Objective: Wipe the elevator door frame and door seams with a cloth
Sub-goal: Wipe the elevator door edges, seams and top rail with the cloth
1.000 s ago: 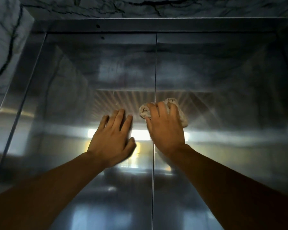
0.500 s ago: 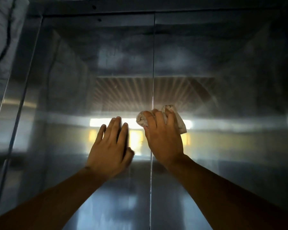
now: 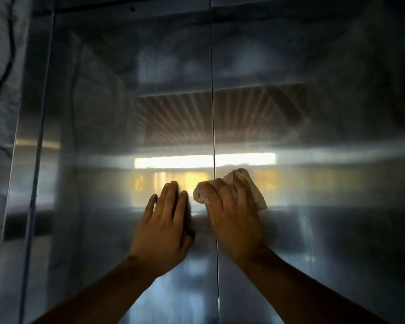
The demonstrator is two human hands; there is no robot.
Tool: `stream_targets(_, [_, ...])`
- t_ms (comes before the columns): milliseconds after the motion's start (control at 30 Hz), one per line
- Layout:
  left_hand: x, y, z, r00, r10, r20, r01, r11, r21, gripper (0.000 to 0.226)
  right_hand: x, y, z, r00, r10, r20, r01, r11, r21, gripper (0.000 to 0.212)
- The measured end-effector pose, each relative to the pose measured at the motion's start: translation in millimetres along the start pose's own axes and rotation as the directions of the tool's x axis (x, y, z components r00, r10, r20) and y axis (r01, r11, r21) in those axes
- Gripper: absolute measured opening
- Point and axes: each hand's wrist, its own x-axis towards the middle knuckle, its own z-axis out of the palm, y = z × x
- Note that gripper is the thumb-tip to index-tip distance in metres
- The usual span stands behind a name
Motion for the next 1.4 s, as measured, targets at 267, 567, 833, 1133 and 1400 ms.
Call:
stream_targets(267, [-26,16,18,0.999,-0.030,0.022,0.031,0.999,-0.043,0.081,-33,-10,5,0.999,-0.014,0.049,0.011,0.998,0.058,0.060])
stream_targets(567, [-73,26,34,0.998,0.031,0.057,-0.026,0.997,-0.077,0.083,-79,-24,20,0.999,-0.018,-0.039,0.020,0.998,0.059,0.072])
stream_targets(833, [-117,37,47,0.990,0.089,0.113,-0.072,0.986,-0.147,0.088,-133,-43,45,0.987,-0.047,-0.154,0.045,0.999,-0.014,0.062])
stream_targets(1133, [-182,53,69,0.983,0.128,0.134,-0.097,0.971,-0.217,0.086,-199,-69,66,0.990,-0.043,-0.133,0.052,0.997,0.065,0.059])
stream_targets(1400, [-261,77,109,0.971,0.147,0.189,-0.097,0.963,-0.250,0.087,-265,-107,106,0.983,0.023,-0.179,0.006,0.987,0.163,0.045])
